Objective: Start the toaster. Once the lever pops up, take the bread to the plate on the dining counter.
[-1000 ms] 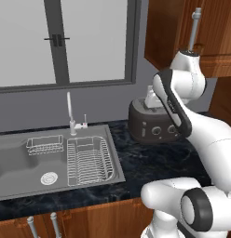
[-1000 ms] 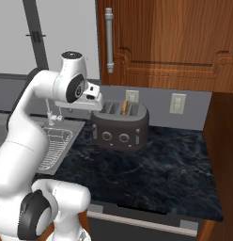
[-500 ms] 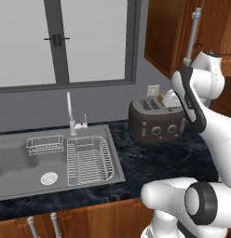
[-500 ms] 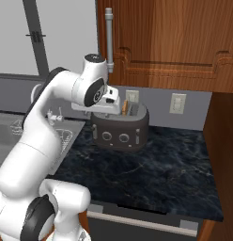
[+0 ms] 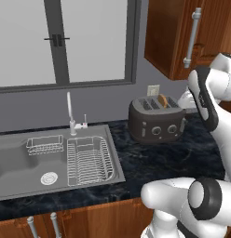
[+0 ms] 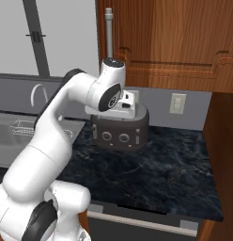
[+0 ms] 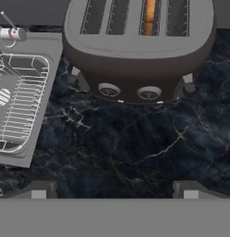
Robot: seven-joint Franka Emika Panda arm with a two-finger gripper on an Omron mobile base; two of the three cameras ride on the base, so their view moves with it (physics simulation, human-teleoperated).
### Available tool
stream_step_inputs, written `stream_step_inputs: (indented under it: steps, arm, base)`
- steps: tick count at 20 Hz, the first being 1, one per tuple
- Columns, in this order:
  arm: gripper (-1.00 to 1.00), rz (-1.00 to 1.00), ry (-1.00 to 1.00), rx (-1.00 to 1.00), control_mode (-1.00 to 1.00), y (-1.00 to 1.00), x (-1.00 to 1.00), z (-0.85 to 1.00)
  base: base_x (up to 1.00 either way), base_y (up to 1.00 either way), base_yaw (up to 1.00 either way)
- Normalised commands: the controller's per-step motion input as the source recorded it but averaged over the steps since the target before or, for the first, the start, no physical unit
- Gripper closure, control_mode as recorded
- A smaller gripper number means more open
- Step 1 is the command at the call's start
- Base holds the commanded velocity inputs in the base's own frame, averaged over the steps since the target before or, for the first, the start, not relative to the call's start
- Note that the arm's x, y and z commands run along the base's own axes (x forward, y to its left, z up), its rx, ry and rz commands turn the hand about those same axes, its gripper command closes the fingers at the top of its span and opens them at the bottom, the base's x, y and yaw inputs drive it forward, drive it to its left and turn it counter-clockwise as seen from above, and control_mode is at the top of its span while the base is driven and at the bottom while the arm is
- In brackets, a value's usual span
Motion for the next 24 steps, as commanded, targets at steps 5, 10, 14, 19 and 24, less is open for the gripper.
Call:
stream_step_inputs:
  steps: [5,10,14,19,24]
  arm:
    - [-1.0,0.0,-0.02,0.0,-1.0,-0.22,0.0,-0.16]
    - [-1.0,0.0,-0.05,0.0,-1.0,-0.17,0.0,-0.25]
    - [-1.0,0.0,-0.09,0.0,-1.0,-0.18,0.0,-0.23]
    - [-1.0,0.0,-0.09,0.0,-1.0,-0.17,0.0,-0.17]
    - [-1.0,0.0,-0.05,0.0,-1.0,-0.11,0.0,-0.11]
  base:
    - [0.0,0.0,0.0]
    - [0.0,0.0,0.0]
    - [0.0,0.0,0.0]
    - [0.0,0.0,0.0]
    - [0.0,0.0,0.0]
